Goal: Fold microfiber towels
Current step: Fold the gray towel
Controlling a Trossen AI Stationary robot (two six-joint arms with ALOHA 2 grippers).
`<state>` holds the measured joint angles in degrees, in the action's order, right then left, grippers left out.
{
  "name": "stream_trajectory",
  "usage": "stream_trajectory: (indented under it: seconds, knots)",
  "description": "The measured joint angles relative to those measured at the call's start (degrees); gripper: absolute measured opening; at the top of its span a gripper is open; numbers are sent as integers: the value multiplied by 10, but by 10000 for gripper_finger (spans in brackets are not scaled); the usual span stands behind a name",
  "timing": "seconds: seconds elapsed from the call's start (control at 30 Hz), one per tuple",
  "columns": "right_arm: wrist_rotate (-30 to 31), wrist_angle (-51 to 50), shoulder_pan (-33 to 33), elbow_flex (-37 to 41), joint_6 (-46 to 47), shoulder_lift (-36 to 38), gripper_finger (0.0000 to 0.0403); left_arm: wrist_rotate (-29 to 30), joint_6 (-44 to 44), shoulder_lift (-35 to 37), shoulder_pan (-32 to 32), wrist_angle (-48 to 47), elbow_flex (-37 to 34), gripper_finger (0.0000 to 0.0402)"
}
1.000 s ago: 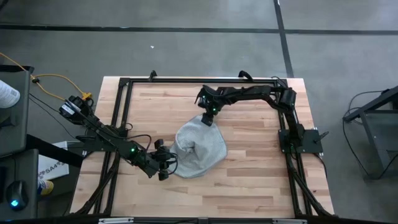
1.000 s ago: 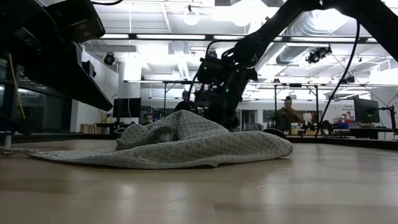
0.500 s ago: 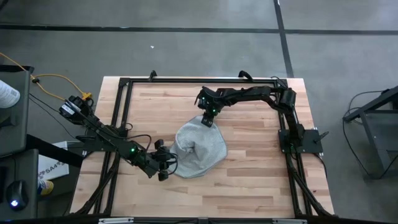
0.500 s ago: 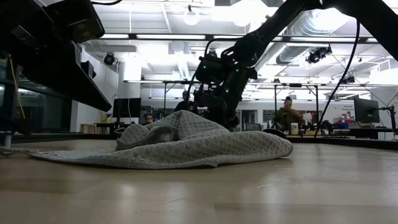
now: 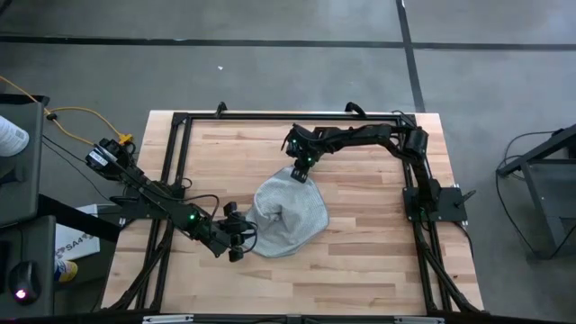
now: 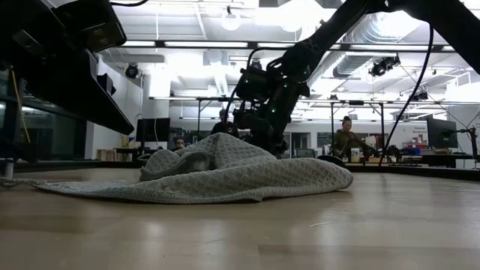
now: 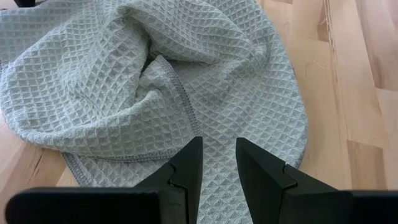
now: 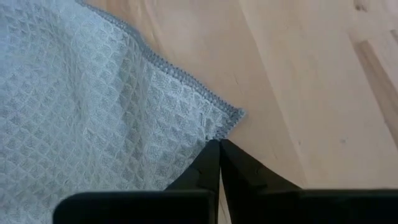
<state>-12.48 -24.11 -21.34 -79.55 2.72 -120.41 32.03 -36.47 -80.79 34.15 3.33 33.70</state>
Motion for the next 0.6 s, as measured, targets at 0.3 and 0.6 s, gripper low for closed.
stream_trajectory:
  seconds: [0.3,0.6]
  knots:
    - [95,-30,7,0,0,47,3,0,0,0,0,0,0,97]
    - [94,-47,6,0,0,57,3,-15,-13,0,0,2,0,97]
